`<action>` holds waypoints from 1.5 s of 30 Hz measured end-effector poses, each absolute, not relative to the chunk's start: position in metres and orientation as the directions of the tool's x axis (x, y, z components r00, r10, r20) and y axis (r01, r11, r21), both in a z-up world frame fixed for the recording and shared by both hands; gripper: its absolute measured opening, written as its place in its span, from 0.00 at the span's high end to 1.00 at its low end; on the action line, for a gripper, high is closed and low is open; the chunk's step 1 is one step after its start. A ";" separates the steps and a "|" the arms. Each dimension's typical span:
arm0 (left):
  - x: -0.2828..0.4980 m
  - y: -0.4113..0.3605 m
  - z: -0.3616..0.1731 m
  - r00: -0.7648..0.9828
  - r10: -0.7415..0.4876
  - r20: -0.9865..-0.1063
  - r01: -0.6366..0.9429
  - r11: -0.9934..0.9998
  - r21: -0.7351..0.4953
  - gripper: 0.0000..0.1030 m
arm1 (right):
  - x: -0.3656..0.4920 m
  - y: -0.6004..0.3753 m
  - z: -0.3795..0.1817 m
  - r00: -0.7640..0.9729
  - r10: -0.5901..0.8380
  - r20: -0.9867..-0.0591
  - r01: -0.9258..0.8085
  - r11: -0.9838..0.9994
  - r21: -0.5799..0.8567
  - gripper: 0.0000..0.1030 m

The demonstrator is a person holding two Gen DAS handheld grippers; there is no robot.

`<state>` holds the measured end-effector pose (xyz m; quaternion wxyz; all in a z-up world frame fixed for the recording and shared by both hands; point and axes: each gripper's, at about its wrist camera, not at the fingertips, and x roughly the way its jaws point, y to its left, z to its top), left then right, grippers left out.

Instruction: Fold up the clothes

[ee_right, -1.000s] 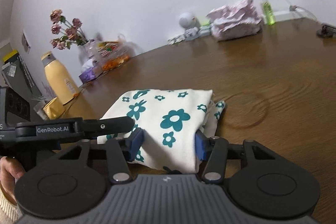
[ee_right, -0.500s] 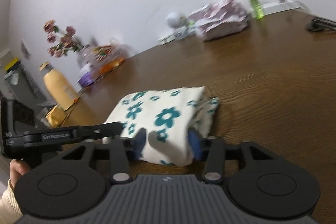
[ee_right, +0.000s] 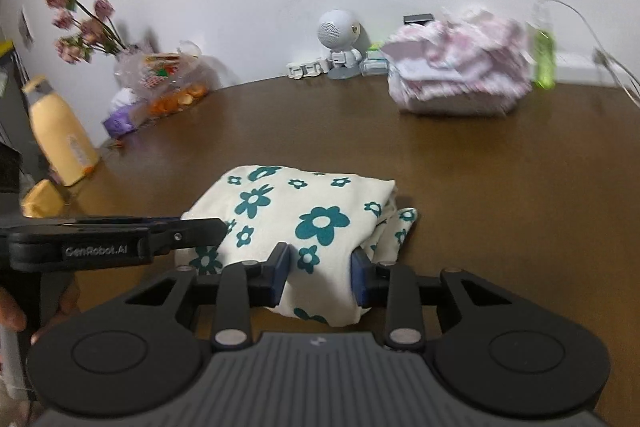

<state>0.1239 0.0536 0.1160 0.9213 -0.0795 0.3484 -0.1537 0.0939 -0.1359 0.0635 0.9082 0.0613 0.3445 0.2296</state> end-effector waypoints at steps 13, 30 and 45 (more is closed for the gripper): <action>0.349 0.059 0.113 0.761 -0.239 -0.603 0.111 0.964 -0.242 0.76 | 0.291 -0.068 0.059 0.760 0.299 -0.577 -0.249 0.954 0.168 0.70; 0.315 0.080 0.142 0.831 -0.253 -0.495 0.160 0.962 -0.223 0.39 | 0.239 -0.105 0.100 0.831 0.263 -0.491 -0.234 0.965 0.121 0.20; 0.088 0.106 0.113 0.840 -0.177 -0.513 0.129 0.983 -0.127 0.08 | 0.010 -0.180 0.106 0.893 0.038 -0.448 0.021 0.992 0.127 0.01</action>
